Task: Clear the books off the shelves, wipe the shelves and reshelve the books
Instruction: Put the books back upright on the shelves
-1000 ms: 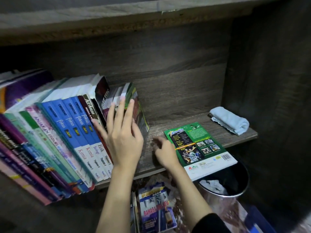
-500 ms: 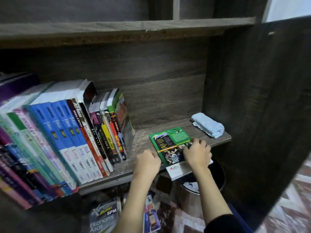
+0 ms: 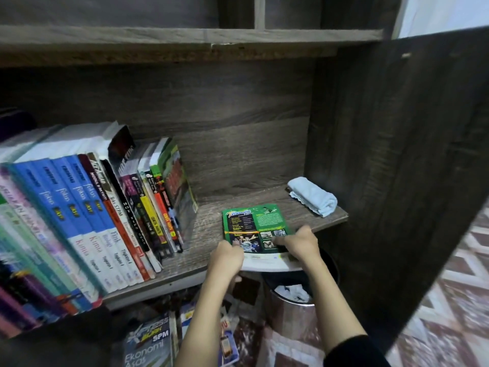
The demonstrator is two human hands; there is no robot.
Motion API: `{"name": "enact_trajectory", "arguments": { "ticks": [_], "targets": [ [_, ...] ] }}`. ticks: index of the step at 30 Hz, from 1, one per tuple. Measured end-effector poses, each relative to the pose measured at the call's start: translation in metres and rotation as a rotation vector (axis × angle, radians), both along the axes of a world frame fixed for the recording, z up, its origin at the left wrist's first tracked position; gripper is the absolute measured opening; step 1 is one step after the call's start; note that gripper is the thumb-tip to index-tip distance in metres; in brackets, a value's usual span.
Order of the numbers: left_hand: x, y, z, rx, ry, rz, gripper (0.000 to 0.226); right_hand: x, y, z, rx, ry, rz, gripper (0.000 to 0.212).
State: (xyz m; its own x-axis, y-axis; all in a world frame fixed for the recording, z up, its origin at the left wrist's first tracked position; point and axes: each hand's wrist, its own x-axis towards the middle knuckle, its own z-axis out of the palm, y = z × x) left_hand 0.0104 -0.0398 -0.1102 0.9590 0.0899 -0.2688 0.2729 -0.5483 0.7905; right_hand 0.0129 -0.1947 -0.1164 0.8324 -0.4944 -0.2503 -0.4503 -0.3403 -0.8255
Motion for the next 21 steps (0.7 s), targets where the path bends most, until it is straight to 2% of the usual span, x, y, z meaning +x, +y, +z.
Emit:
{"name": "enact_trajectory", "arguments": {
  "ticks": [3, 5, 7, 8, 10, 11, 13, 16, 17, 21],
  "targets": [
    [0.006, 0.007, -0.001, -0.095, -0.052, 0.062, 0.021, -0.002, 0.001, 0.004, 0.294, -0.056, -0.048, 0.038],
    [0.004, 0.012, 0.003, -0.201, -0.076, 0.095, 0.021, -0.006, 0.001, 0.012, 0.549, -0.100, -0.041, 0.033],
    [-0.002, 0.013, 0.013, -0.352, -0.097, 0.119, 0.025, -0.014, 0.005, 0.024, 0.659, -0.090, 0.050, 0.029],
    [-0.004, 0.014, 0.017, -0.399, -0.119, 0.126, 0.023, -0.017, 0.008, 0.028, 0.681, -0.080, 0.109, 0.030],
    [-0.005, 0.018, 0.025, -0.447, -0.191, 0.118, 0.025, -0.016, 0.012, 0.031, 0.750, -0.109, 0.178, 0.053],
    [-0.004, 0.022, 0.028, -0.443, -0.229, 0.108, 0.027, -0.016, 0.014, 0.035, 0.799, -0.145, 0.186, 0.057],
    [-0.001, 0.034, 0.035, -0.321, -0.309, 0.064, 0.029, -0.014, 0.017, 0.041, 0.878, -0.250, 0.195, 0.056],
    [-0.002, 0.056, 0.054, -0.002, -0.490, 0.050, 0.031, -0.013, 0.028, 0.053, 0.885, -0.459, 0.218, 0.059],
    [-0.004, 0.063, 0.062, 0.049, -0.572, 0.067, 0.030, -0.012, 0.035, 0.055, 0.852, -0.527, 0.222, 0.060],
    [-0.020, 0.084, 0.093, 0.061, -0.924, 0.168, 0.023, -0.009, 0.071, 0.054, 0.531, -0.724, 0.223, 0.062]
  ]
}}
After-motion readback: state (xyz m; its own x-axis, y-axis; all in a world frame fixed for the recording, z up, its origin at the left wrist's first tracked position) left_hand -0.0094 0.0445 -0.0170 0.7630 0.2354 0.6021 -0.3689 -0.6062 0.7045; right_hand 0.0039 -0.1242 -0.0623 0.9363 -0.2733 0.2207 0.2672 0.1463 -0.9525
